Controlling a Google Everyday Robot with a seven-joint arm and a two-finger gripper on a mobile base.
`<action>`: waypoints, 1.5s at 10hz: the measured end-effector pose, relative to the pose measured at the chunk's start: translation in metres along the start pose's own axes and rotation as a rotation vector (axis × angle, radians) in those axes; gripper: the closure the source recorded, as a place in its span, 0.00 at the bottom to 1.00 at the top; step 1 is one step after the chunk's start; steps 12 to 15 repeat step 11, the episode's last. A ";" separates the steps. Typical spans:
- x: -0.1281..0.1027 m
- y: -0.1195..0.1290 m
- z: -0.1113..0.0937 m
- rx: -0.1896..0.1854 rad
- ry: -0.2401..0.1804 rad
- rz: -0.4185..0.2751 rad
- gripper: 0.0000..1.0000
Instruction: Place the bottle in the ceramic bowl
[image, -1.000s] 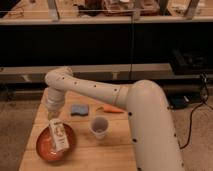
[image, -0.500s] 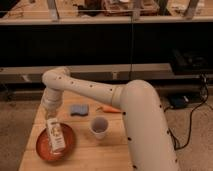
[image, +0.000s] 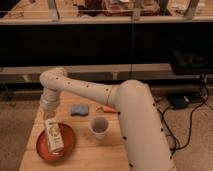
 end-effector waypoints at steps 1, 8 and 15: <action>-0.002 0.004 -0.002 -0.001 0.005 0.006 0.74; -0.002 0.006 -0.002 -0.003 0.023 0.013 0.20; -0.002 0.005 -0.001 -0.004 0.027 0.012 0.20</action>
